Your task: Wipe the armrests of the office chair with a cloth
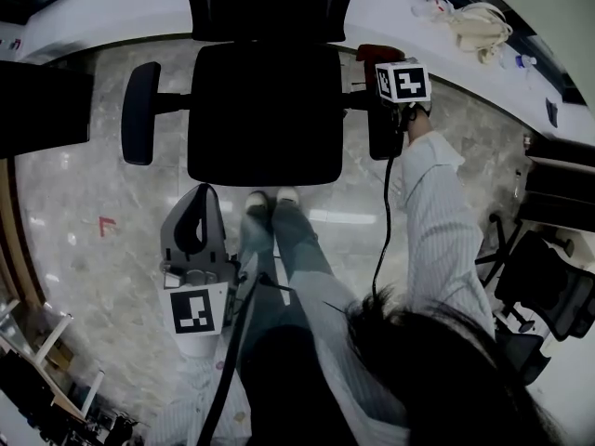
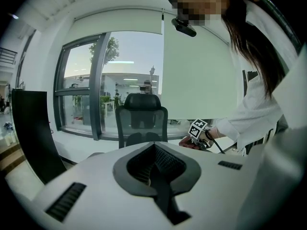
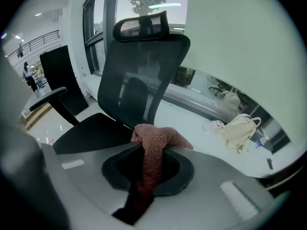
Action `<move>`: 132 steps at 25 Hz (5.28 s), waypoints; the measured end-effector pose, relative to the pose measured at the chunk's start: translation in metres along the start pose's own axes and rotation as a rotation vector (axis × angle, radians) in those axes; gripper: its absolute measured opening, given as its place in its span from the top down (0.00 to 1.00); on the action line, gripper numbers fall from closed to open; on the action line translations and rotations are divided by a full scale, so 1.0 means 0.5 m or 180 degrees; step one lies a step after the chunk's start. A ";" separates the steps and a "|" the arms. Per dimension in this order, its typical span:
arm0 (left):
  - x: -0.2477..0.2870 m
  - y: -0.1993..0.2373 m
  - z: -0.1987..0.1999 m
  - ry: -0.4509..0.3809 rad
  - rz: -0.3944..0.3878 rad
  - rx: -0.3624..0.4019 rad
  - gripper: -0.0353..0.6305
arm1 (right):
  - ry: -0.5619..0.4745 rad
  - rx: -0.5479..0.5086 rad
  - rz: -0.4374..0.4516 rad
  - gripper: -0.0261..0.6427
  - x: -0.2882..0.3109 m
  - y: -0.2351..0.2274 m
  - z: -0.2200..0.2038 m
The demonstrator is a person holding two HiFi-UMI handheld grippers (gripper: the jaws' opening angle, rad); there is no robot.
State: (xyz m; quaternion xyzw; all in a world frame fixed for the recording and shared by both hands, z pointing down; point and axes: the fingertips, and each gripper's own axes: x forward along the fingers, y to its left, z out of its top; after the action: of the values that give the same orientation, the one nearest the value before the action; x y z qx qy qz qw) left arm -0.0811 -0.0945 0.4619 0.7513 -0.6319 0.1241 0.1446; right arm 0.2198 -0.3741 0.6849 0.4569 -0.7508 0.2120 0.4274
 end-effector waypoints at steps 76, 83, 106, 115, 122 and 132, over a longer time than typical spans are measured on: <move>-0.061 0.088 0.014 -0.0109 0.0040 -0.0048 0.94 | 0.0451 0.0079 -0.0232 0.91 -0.031 -0.015 -0.050; -0.028 0.044 0.027 -0.0142 -0.0256 0.0094 0.94 | 0.0336 -0.0264 -0.0016 0.91 -0.099 0.080 -0.113; -0.110 -0.076 0.206 -0.0596 -0.0397 0.0280 0.94 | -0.2001 0.0239 0.0481 0.91 -0.705 0.298 -0.015; -0.170 -0.072 0.286 -0.0903 -0.0304 0.0259 0.94 | -0.2713 0.0026 0.0624 0.91 -0.891 0.409 0.095; -0.221 0.033 0.260 -0.0868 0.0109 0.0171 0.94 | -0.2767 -0.0093 0.0875 0.91 -0.888 0.463 0.126; -0.270 0.346 0.241 -0.0850 0.0340 0.0122 0.94 | -0.2614 -0.0132 0.0975 0.91 -0.791 0.700 0.249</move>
State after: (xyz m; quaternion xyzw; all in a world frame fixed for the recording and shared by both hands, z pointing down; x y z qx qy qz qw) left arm -0.2741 -0.0437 0.3109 0.7291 -0.6820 0.0426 0.0382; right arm -0.0537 -0.0903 0.3120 0.3780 -0.9216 0.0586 0.0662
